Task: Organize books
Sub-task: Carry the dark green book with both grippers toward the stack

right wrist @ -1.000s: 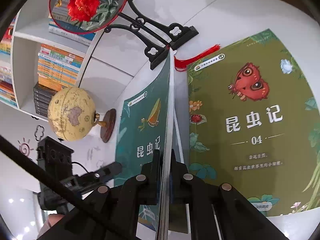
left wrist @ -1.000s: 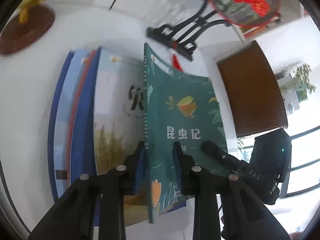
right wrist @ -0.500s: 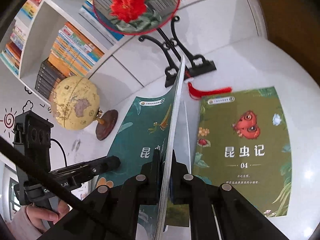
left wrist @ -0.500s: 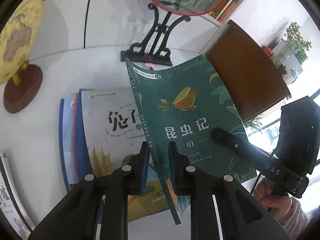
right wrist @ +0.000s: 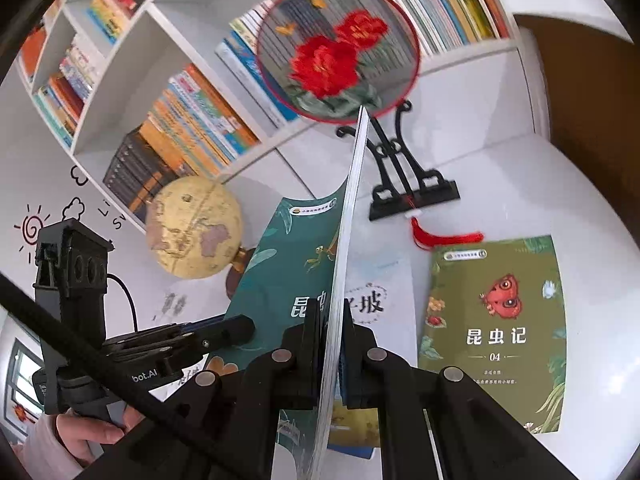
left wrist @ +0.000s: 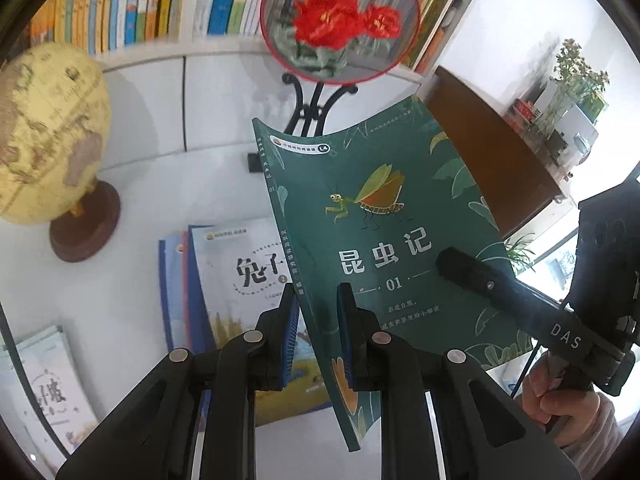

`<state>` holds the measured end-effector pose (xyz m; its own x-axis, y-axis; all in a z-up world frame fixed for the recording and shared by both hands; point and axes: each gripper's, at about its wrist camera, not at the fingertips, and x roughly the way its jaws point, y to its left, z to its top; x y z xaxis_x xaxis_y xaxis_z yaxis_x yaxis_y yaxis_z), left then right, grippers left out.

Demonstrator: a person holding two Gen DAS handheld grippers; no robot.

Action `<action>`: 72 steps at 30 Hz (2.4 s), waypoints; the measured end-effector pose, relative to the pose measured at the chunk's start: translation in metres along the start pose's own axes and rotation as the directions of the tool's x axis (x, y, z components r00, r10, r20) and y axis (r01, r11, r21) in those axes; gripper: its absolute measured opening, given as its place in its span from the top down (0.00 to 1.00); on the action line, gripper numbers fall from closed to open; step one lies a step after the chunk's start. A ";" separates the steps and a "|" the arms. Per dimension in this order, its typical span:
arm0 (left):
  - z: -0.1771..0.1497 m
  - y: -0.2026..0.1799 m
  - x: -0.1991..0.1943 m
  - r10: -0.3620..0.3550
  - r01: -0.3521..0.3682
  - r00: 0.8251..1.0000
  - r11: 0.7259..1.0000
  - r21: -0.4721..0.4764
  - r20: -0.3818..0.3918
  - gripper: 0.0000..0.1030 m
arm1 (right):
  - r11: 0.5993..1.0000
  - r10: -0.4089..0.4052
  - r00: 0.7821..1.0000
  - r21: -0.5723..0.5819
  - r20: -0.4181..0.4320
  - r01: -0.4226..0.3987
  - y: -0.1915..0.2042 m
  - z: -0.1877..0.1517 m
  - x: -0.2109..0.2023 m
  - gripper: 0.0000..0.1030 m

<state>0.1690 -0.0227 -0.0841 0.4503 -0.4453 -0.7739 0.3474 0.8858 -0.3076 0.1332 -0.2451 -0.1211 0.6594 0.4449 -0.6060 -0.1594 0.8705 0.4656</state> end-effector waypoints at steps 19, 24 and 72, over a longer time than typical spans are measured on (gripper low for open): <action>0.003 0.020 -0.126 0.020 -0.009 0.978 0.999 -0.051 0.207 0.85 | 0.988 0.050 0.994 -0.150 0.099 -0.034 0.116 0.011 -0.053 0.92; -0.006 0.028 -0.152 0.056 -0.046 0.969 0.998 -0.047 0.239 0.85 | 0.982 0.074 0.991 -0.181 0.115 -0.052 0.148 0.009 -0.058 0.92; -0.147 0.247 -0.208 0.222 -0.152 0.965 0.908 -0.391 0.138 0.85 | 0.947 0.142 0.967 -0.257 -0.212 -0.195 0.320 -0.104 0.110 0.91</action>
<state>0.0402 0.3073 -0.0808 0.6251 -0.2516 -0.7389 -0.0750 0.9229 -0.3777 0.0783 0.1041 -0.1066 0.4595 0.5984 -0.6563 -0.4682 0.7911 0.3936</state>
